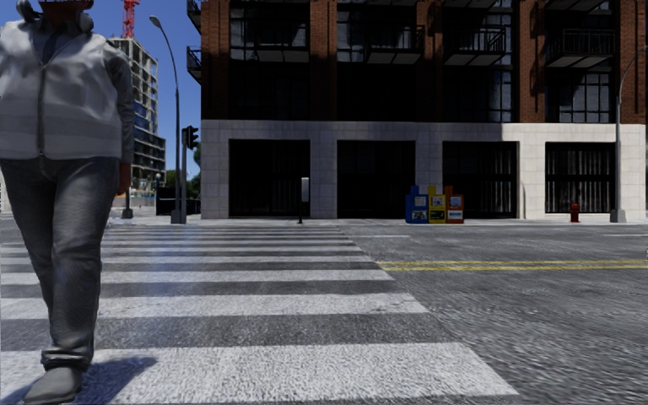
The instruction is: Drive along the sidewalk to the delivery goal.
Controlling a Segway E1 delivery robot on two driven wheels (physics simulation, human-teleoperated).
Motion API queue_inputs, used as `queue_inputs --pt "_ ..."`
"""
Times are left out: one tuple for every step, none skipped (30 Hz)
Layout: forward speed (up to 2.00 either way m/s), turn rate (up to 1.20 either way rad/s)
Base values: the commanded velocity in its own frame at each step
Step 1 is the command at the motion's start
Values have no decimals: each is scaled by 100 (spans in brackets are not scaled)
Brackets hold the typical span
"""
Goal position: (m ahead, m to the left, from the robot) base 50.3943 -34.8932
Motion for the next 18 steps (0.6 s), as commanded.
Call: queue_inputs --pt "200 0" --pt "200 0" --pt "200 0" --pt "200 0" --pt "200 0" --pt "200 0" --pt "200 0" --pt "200 0" --pt "200 0" --pt "200 0" --pt "200 0" --pt "200 0" --pt "200 9" --pt "200 9" --pt "200 28" --pt "200 36" --pt "200 40" --pt "200 40"
